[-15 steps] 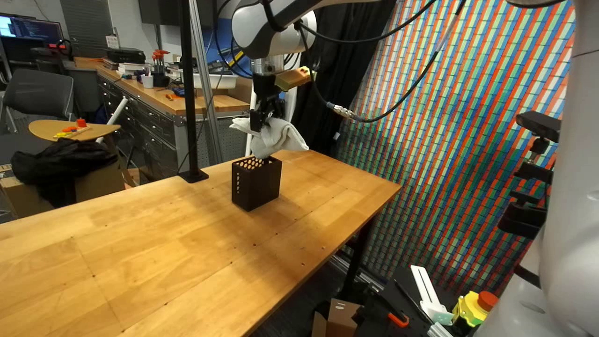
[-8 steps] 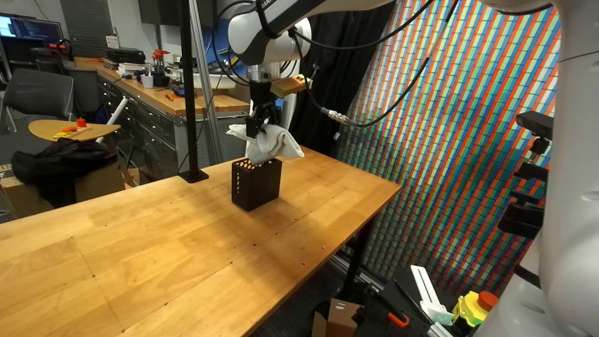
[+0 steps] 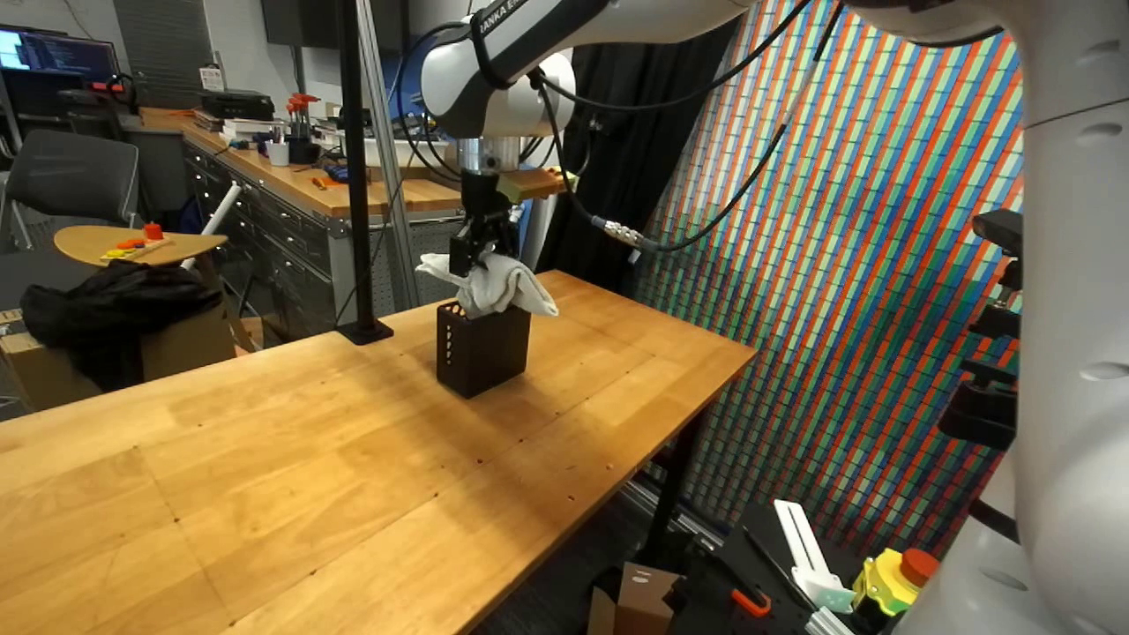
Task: Put the white towel in the black box
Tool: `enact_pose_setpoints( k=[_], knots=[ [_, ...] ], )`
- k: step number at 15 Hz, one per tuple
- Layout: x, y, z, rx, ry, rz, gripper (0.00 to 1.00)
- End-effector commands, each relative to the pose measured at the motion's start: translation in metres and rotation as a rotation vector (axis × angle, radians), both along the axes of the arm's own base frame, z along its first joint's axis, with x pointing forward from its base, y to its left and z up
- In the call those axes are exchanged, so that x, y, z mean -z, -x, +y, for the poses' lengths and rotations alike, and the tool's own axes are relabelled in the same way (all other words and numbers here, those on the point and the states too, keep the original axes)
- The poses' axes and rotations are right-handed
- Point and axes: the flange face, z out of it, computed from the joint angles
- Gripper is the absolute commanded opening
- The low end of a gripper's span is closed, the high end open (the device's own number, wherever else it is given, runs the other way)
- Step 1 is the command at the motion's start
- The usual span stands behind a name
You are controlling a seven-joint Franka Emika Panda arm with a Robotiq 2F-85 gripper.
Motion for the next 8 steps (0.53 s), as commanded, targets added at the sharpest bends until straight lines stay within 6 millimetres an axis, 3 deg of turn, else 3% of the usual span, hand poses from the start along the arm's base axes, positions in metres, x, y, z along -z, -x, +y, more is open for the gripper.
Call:
enact_pose_setpoints(
  k=[1, 8],
  knots=[
    [0.009, -0.014, 0.001, -0.002, -0.057, -0.026, 0.02],
    [0.05, -0.014, -0.012, 0.015, -0.112, -0.025, 0.02]
  ],
)
